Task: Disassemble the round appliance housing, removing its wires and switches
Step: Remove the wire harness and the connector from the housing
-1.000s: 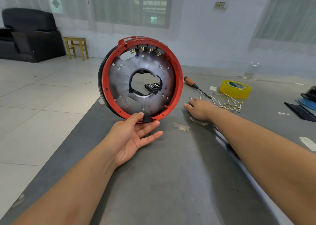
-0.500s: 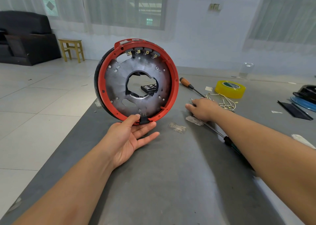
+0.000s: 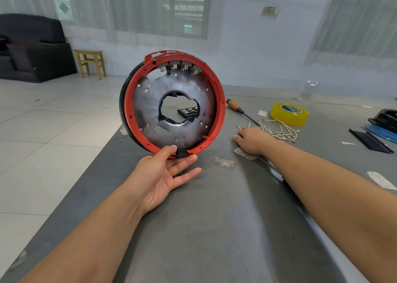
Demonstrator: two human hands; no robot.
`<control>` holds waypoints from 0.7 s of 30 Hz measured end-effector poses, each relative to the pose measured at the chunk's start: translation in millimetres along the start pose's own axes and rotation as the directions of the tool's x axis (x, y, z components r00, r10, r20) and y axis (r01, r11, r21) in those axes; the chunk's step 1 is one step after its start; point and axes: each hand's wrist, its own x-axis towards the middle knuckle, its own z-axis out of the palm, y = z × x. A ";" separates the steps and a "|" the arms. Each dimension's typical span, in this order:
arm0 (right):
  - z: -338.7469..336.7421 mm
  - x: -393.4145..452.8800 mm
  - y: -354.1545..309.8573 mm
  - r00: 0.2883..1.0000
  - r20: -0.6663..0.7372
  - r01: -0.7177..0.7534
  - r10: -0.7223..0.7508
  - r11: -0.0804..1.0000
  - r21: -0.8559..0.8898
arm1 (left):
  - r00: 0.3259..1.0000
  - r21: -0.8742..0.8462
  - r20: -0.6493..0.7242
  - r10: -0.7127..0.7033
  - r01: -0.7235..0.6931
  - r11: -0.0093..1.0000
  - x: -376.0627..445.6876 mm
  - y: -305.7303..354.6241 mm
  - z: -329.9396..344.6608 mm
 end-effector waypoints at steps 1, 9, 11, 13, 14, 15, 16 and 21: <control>-0.8 -2.0 2.0 1.000 -0.007 0.022 -0.022 1.000 -0.012 | 1.000 0.003 -0.001 0.000 0.000 1.000 -0.1 -0.1 0.4; -7.4 -5.3 17.6 0.995 -0.019 0.101 -0.101 0.995 -0.001 | 1.000 0.002 -0.010 0.001 -0.001 1.000 0.5 -0.2 0.8; -7.2 -0.7 16.1 0.996 -0.006 0.090 -0.090 0.996 -0.013 | 1.000 0.003 -0.009 0.000 0.000 1.000 1.1 -0.4 0.4; -6.4 3.2 11.9 0.997 0.016 0.080 -0.079 0.995 -0.062 | 1.000 0.002 -0.007 -0.002 0.002 1.000 1.7 -0.4 -0.3; -5.9 5.1 9.3 0.998 0.027 0.064 -0.062 0.994 -0.089 | 1.000 0.002 -0.005 -0.003 0.003 1.000 1.8 -0.4 -0.6; -5.0 7.0 6.1 0.999 0.037 0.038 -0.034 0.994 -0.100 | 1.000 0.002 -0.002 -0.004 0.004 1.000 1.8 -0.4 -1.1; -4.2 8.9 2.6 0.999 0.050 0.005 0.000 0.996 -0.090 | 1.000 0.002 0.000 -0.005 0.005 1.000 1.9 -0.3 -1.4; 0.4 14.2 -8.6 0.985 0.123 -0.128 0.120 0.990 0.059 | 1.000 -0.001 0.002 -0.007 0.007 1.000 2.0 -0.1 -1.5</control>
